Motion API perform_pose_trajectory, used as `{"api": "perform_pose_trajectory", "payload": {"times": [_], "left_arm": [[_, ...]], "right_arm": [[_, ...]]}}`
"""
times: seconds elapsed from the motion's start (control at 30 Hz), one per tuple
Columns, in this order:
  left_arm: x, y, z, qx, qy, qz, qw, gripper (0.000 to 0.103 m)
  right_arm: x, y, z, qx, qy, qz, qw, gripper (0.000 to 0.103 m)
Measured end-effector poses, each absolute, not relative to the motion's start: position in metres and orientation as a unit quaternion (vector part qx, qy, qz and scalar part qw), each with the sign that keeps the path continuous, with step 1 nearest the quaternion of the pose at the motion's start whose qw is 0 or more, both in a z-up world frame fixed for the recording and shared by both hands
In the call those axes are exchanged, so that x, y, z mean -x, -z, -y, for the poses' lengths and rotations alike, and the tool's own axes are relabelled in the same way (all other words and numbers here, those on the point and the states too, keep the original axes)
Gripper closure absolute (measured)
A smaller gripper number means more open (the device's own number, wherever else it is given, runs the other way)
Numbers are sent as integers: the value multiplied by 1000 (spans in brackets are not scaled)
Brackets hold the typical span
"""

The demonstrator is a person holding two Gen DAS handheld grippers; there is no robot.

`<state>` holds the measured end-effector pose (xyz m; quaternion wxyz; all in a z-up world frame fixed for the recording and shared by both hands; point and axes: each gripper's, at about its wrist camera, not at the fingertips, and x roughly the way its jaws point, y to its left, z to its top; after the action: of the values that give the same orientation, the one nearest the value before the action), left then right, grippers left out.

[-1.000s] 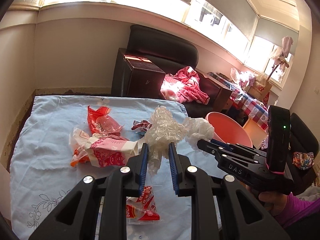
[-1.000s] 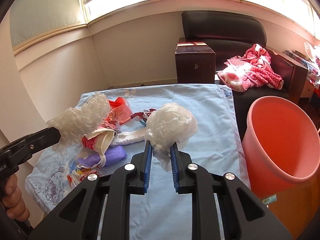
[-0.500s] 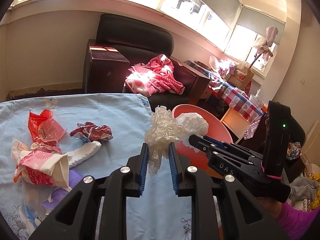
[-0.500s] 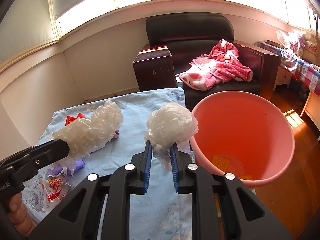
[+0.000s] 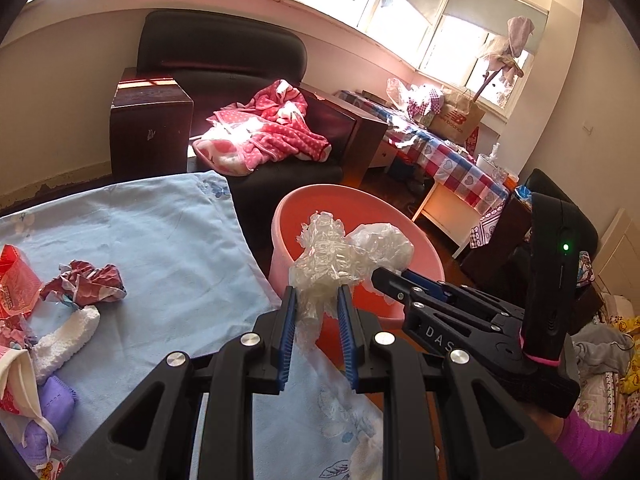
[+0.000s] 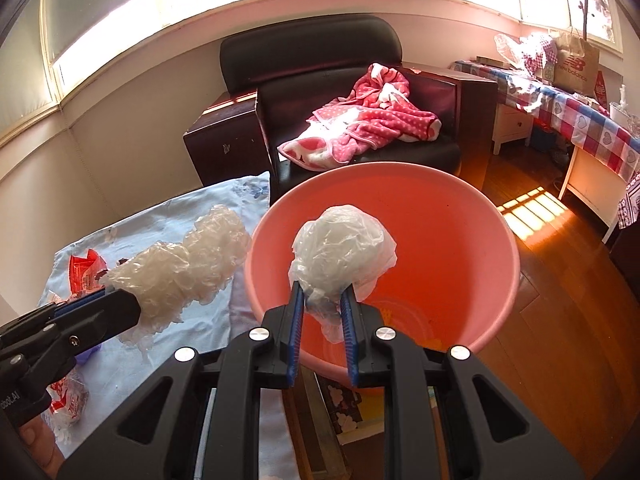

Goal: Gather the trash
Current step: 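Move both plastics over the pink bucket and open both tools to drop them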

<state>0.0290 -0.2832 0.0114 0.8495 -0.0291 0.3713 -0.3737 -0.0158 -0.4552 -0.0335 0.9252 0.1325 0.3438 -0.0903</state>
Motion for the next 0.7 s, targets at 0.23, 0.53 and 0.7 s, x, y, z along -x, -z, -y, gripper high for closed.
{"api": "perform_pose_trajectory", "payload": {"times": [0.23, 0.53, 0.7], "left_arm": [[-42, 1, 323, 3, 371, -386, 844, 83], [-58, 11, 338, 9, 361, -397, 844, 75], [-59, 5, 335, 18, 360, -387, 849, 66]], "right_arm": [[18, 40, 470, -140, 109, -351, 919, 84], [15, 52, 484, -158, 109, -374, 907, 78], [15, 55, 487, -157, 116, -374, 906, 69]]}}
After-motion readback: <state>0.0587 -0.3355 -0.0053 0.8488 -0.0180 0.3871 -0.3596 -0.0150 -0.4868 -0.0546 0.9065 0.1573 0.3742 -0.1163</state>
